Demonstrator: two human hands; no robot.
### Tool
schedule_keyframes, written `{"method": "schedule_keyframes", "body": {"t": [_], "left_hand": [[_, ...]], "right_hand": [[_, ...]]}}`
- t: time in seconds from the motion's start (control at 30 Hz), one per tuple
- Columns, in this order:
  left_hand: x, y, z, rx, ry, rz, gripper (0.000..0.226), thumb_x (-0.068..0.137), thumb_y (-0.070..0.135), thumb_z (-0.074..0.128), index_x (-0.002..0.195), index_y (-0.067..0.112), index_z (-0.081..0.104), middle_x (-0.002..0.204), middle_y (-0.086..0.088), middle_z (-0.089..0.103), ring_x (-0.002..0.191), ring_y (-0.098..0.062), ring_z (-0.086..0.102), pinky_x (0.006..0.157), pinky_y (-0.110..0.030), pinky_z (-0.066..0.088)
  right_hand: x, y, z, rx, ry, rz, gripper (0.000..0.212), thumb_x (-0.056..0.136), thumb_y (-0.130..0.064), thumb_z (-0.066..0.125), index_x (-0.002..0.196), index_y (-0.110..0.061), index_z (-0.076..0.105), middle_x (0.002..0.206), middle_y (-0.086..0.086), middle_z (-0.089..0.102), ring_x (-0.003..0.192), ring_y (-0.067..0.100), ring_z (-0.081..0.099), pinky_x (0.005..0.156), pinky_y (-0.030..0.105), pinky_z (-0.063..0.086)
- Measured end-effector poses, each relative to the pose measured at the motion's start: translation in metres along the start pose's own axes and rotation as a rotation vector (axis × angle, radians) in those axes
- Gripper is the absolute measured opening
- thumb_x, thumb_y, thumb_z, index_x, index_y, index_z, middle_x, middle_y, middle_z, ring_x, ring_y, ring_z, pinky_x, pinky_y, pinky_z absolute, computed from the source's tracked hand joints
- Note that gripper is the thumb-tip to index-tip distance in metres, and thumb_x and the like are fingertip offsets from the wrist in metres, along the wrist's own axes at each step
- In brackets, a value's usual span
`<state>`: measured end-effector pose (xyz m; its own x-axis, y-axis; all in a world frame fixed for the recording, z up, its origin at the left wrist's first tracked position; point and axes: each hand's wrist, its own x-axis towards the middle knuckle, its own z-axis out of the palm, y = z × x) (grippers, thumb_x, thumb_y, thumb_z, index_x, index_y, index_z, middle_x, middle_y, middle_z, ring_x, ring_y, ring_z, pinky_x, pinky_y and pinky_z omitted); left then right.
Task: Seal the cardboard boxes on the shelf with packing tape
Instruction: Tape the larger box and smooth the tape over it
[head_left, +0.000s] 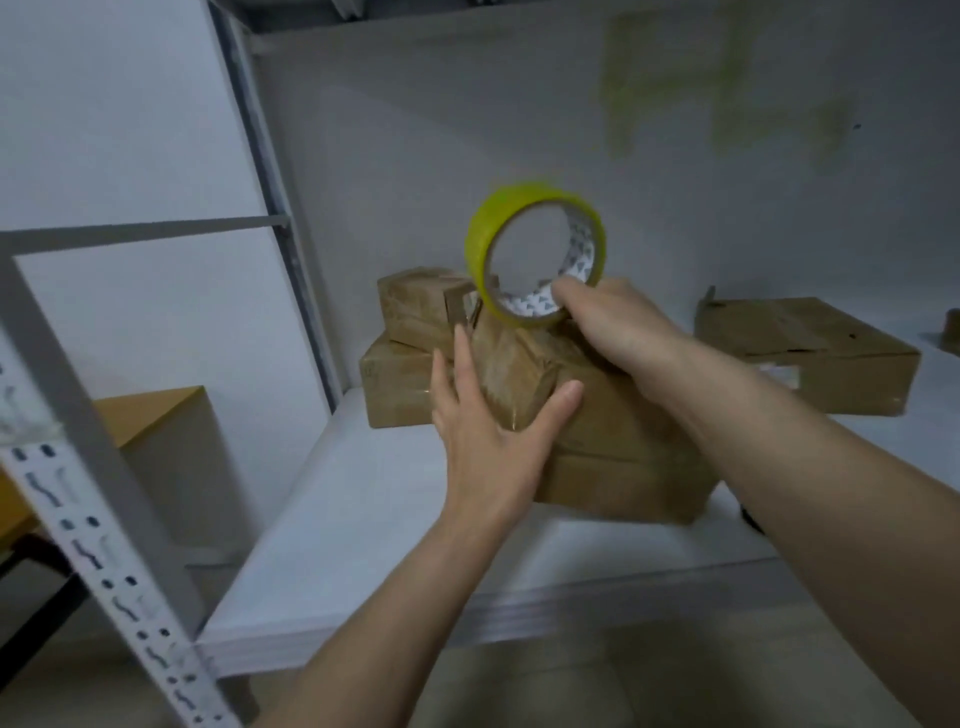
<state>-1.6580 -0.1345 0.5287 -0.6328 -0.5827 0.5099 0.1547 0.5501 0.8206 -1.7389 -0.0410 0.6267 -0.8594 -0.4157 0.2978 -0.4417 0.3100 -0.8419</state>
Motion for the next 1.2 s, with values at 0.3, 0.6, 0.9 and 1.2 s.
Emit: {"method": "schedule_keyframes", "body": {"t": [0.3, 0.6, 0.9, 1.2], "left_hand": [[-0.002, -0.059, -0.033, -0.358, -0.148, -0.134, 0.078, 0.068, 0.067, 0.068, 0.137, 0.039, 0.046, 0.137, 0.017, 0.056, 0.129, -0.003, 0.050, 0.114, -0.042, 0.037], [0.016, -0.080, -0.060, -0.226, -0.297, -0.132, 0.055, 0.066, 0.057, 0.061, 0.118, 0.049, 0.045, 0.129, 0.026, 0.052, 0.121, 0.008, 0.049, 0.100, -0.019, 0.039], [0.021, -0.087, -0.067, -0.136, -0.351, -0.097, 0.037, 0.081, 0.050, 0.054, 0.117, 0.052, 0.047, 0.131, 0.025, 0.052, 0.122, 0.009, 0.046, 0.099, -0.020, 0.038], [0.022, -0.089, -0.066, -0.041, -0.370, -0.178, 0.043, 0.075, 0.063, 0.054, 0.116, 0.052, 0.047, 0.141, 0.011, 0.045, 0.131, -0.002, 0.041, 0.109, -0.031, 0.034]], "right_hand": [[-0.012, 0.018, 0.079, -0.469, -0.149, -0.024, 0.048, 0.095, -0.044, 0.039, 0.115, -0.008, 0.061, 0.129, 0.016, 0.055, 0.121, 0.034, 0.045, 0.093, 0.037, 0.037], [-0.015, 0.020, 0.092, -0.503, -0.115, -0.071, 0.051, 0.099, -0.044, 0.037, 0.129, -0.005, 0.050, 0.136, 0.010, 0.045, 0.128, 0.029, 0.037, 0.100, 0.040, 0.034], [-0.001, 0.025, 0.085, -0.328, -0.174, 0.035, 0.022, 0.097, -0.029, 0.041, 0.089, -0.012, 0.054, 0.100, 0.009, 0.051, 0.102, 0.027, 0.049, 0.068, 0.029, 0.035], [0.011, 0.038, 0.060, -0.278, -0.083, 0.047, 0.029, 0.096, -0.020, 0.047, 0.068, -0.013, 0.046, 0.070, 0.002, 0.047, 0.060, 0.015, 0.046, 0.047, 0.029, 0.028]]}}
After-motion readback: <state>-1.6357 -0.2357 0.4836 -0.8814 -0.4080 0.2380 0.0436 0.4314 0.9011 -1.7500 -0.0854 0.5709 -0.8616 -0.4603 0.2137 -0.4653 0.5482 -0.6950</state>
